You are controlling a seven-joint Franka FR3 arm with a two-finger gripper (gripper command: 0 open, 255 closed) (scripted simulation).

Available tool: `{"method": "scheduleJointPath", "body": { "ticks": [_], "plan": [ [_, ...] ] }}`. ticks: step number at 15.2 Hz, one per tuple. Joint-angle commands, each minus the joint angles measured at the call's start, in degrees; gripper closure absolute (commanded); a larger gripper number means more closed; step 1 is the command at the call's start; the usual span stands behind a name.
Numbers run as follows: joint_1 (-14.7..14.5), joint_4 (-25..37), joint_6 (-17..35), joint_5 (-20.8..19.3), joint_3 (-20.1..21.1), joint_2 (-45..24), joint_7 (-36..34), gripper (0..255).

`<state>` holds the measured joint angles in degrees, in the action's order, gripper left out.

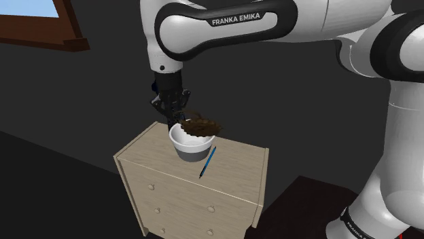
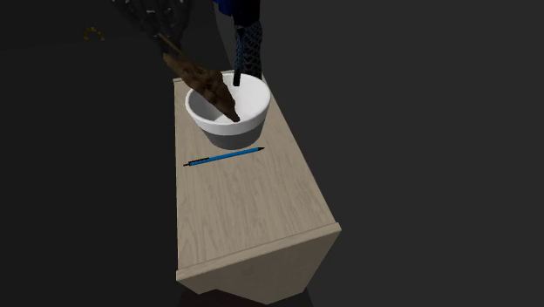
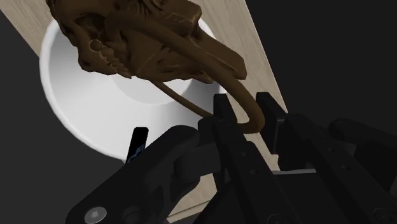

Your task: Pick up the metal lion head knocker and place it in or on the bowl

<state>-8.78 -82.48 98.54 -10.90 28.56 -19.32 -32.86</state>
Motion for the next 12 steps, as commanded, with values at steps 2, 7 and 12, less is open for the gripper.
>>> {"method": "scheduleJointPath", "body": {
  "ticks": [2, 7, 12],
  "plan": [
    [0.3, -2.4, 2.2, -0.2, -0.2, -0.3, -0.2, 255],
    [0.5, -5.9, 6.0, -0.5, -0.3, -0.6, -0.6, 255],
    [0.7, -8.7, 9.3, -0.9, -0.5, -1.1, -0.9, 255]
  ]
}}
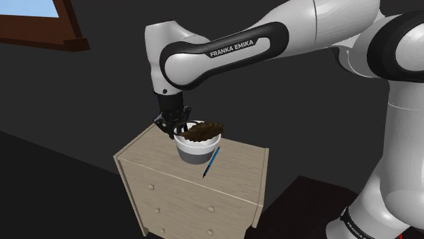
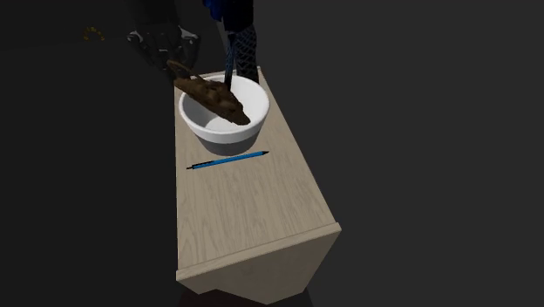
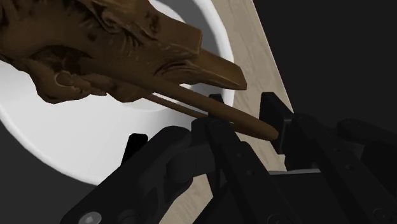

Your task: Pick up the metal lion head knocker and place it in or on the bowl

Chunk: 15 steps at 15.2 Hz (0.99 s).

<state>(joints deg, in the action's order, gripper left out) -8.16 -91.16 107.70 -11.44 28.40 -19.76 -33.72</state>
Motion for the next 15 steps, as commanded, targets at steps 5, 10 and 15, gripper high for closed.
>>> {"method": "scheduleJointPath", "body": {
  "ticks": [5, 10, 15],
  "plan": [
    [0.1, 0.0, 0.1, -0.4, -0.3, -0.7, -0.1, 255],
    [-0.2, 0.5, -0.2, -0.5, -0.2, -1.0, -0.4, 0],
    [-0.1, 3.2, -3.5, 0.0, 0.0, -0.2, 0.2, 0]
  ]
}}
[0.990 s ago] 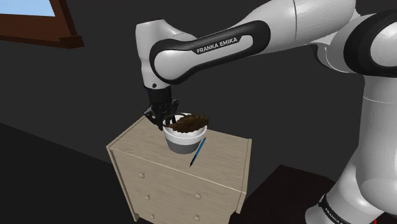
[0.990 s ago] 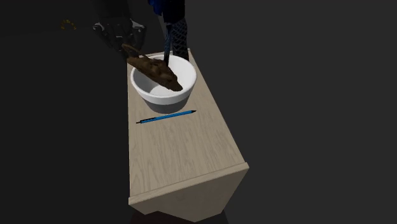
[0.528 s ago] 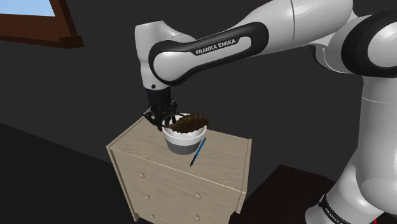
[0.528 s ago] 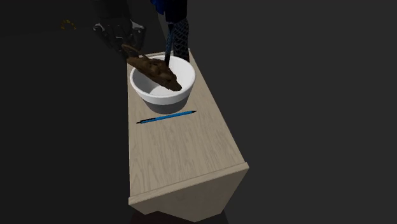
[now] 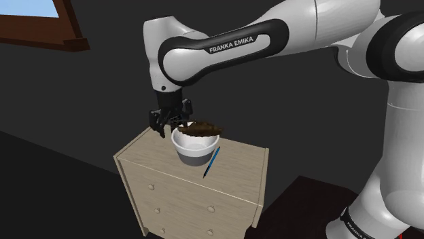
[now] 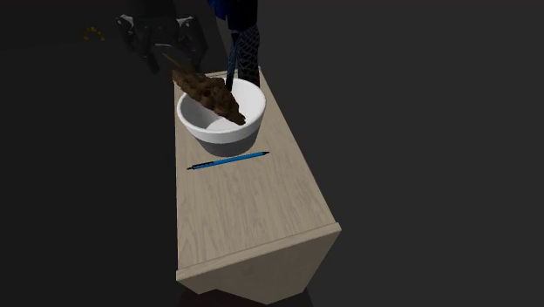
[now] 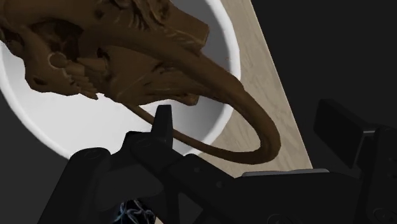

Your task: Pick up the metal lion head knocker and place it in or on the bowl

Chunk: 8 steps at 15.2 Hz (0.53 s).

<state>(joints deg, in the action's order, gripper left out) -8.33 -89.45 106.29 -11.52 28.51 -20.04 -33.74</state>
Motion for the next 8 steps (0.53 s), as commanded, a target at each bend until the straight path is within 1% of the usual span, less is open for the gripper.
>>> {"method": "scheduleJointPath", "body": {
  "ticks": [1, 2, 8],
  "plan": [
    [-0.1, 3.3, -4.0, 0.2, 0.0, 0.2, 0.3, 0],
    [-0.2, 4.8, -5.5, 0.2, 0.0, 0.2, 0.4, 0],
    [-0.2, 4.8, -5.5, 0.2, 0.0, 0.2, 0.4, 0]
  ]
}}
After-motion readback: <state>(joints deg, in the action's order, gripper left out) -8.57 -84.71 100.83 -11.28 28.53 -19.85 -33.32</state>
